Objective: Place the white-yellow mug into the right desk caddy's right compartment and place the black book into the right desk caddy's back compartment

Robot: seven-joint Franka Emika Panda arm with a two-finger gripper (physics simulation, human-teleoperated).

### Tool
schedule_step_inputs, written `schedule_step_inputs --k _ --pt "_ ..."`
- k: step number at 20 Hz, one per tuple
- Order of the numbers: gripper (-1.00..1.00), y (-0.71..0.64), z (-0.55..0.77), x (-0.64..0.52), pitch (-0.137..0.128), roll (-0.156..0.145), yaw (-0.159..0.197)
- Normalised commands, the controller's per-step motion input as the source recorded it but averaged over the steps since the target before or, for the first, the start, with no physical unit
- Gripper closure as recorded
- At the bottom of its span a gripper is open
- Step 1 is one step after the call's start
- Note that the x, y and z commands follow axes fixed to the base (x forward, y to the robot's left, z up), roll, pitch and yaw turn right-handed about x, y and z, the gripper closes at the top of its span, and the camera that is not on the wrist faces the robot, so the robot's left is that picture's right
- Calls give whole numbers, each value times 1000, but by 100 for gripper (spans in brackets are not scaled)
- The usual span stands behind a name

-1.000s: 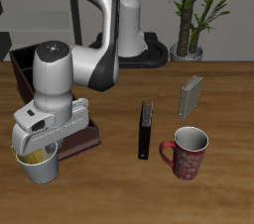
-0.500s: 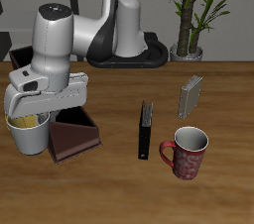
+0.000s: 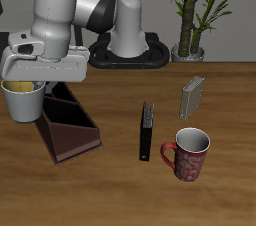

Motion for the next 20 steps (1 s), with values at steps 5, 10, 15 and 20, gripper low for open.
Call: schedule_step_inputs --k 5,10,15,20 --pt "100 31 395 -308 3 -10 -106" --pt "100 90 312 -296 -9 4 -101" --pt "100 84 272 -341 -10 3 -56" --pt "100 61 259 -377 -31 -21 -73"
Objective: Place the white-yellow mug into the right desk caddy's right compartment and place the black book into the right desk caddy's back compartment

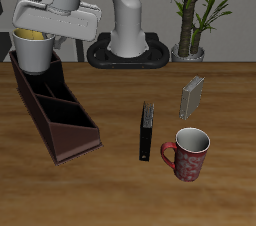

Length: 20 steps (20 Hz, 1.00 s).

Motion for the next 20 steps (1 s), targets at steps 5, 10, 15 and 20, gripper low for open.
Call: schedule_step_inputs --k 5,10,15,20 --pt "100 55 207 -309 2 81 -114" --pt "100 -26 182 -436 -43 -22 -57" --pt "100 169 25 -330 -20 -55 -19" --pt "100 135 -15 -205 -67 -38 9"
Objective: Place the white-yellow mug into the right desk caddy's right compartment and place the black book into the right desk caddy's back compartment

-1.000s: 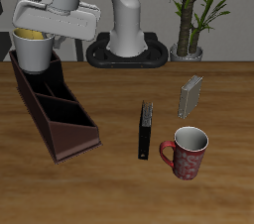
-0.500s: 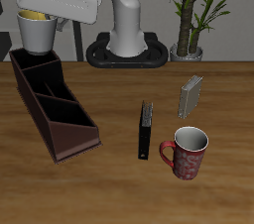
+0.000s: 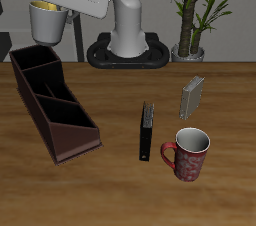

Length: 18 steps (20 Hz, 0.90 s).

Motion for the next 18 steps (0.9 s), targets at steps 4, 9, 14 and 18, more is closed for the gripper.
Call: schedule_step_inputs --k 4,9,14,18 --pt "100 64 1 -311 -67 -7 -58" --pt "100 -2 -68 -371 -54 -33 -69" --pt "100 91 -170 -374 -4 7 -81" --pt "100 44 -192 -353 17 -10 -65"
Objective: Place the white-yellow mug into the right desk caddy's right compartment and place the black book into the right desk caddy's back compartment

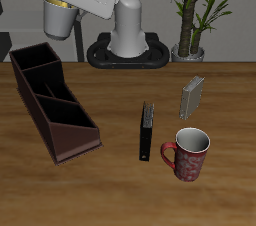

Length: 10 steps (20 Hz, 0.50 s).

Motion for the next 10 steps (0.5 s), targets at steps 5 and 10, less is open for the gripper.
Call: schedule_step_inputs --k 5,10 --pt "100 -17 -104 -292 8 -10 -59" --pt "100 -88 -45 -265 -30 -30 -19"
